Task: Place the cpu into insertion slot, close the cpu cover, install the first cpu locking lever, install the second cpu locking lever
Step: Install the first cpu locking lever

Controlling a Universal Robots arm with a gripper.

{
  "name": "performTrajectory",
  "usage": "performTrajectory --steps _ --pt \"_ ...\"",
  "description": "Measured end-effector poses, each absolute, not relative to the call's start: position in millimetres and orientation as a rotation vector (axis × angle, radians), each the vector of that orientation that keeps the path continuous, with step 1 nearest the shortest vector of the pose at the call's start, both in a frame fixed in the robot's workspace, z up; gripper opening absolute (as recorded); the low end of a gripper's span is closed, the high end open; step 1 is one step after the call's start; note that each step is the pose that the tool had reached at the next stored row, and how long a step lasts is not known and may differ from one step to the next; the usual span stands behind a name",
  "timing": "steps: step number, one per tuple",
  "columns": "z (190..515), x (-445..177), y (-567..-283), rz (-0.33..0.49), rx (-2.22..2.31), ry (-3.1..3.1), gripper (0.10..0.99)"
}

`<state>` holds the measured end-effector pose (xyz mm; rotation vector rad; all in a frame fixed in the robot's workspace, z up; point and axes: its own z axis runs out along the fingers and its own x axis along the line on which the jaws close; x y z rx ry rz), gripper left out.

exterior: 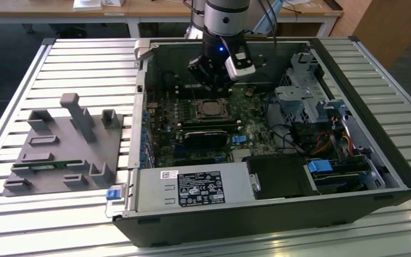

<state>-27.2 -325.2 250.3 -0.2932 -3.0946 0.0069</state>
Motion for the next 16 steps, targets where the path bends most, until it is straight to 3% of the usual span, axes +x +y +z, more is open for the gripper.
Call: performTrajectory --steps 6,16 --pt "250.3 -27.2 -325.2 -0.081 -0.277 -3.126 0.106" --pt "254.3 -27.3 -325.2 -0.098 -0.260 -3.175 0.106"
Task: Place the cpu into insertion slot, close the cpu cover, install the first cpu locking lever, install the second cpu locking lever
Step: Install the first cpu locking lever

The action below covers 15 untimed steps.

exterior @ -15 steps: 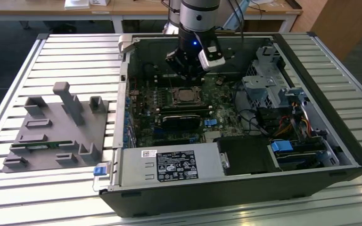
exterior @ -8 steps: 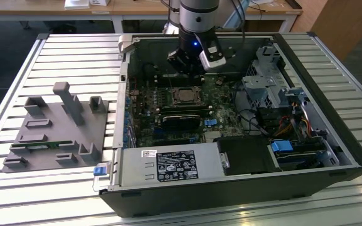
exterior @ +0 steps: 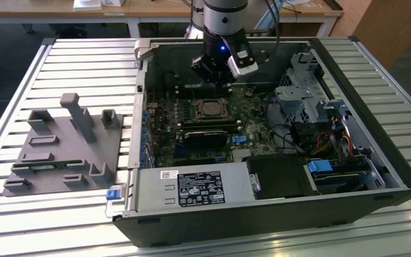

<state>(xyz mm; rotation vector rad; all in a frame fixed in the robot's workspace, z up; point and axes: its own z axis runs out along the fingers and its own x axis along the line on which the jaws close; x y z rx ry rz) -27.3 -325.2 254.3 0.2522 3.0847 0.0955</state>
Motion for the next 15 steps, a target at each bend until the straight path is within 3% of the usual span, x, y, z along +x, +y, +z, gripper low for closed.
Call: performTrajectory --steps 15 --pt "254.2 -33.0 -325.2 0.101 0.032 3.078 0.106"
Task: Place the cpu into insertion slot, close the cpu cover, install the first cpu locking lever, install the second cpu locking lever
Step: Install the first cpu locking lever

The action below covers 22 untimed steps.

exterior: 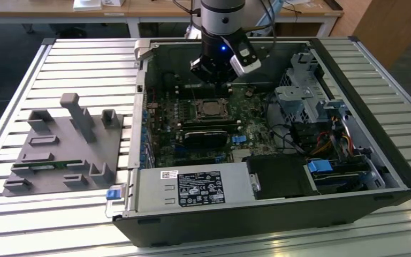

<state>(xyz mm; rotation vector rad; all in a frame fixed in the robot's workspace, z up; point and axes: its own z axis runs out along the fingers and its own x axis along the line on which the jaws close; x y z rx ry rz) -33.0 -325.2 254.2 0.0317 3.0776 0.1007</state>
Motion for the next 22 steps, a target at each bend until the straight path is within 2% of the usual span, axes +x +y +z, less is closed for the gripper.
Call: performTrajectory --steps 22 --pt "261 -55 -325 0.102 0.033 3.090 0.106"
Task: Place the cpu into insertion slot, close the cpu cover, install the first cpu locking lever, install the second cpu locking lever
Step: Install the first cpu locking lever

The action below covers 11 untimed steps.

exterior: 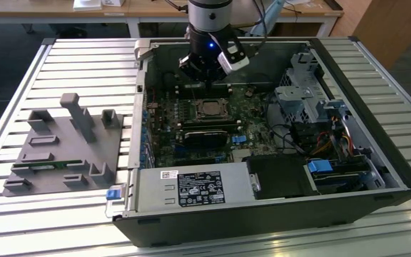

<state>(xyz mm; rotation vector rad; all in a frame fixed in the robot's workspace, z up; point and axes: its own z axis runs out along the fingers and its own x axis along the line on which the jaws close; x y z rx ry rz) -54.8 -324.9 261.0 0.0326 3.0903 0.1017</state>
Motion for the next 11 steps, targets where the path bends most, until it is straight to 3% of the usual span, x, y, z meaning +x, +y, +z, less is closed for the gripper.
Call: performTrajectory --steps 11 --pt "260 -70 -324 0.103 0.034 3.116 0.106"
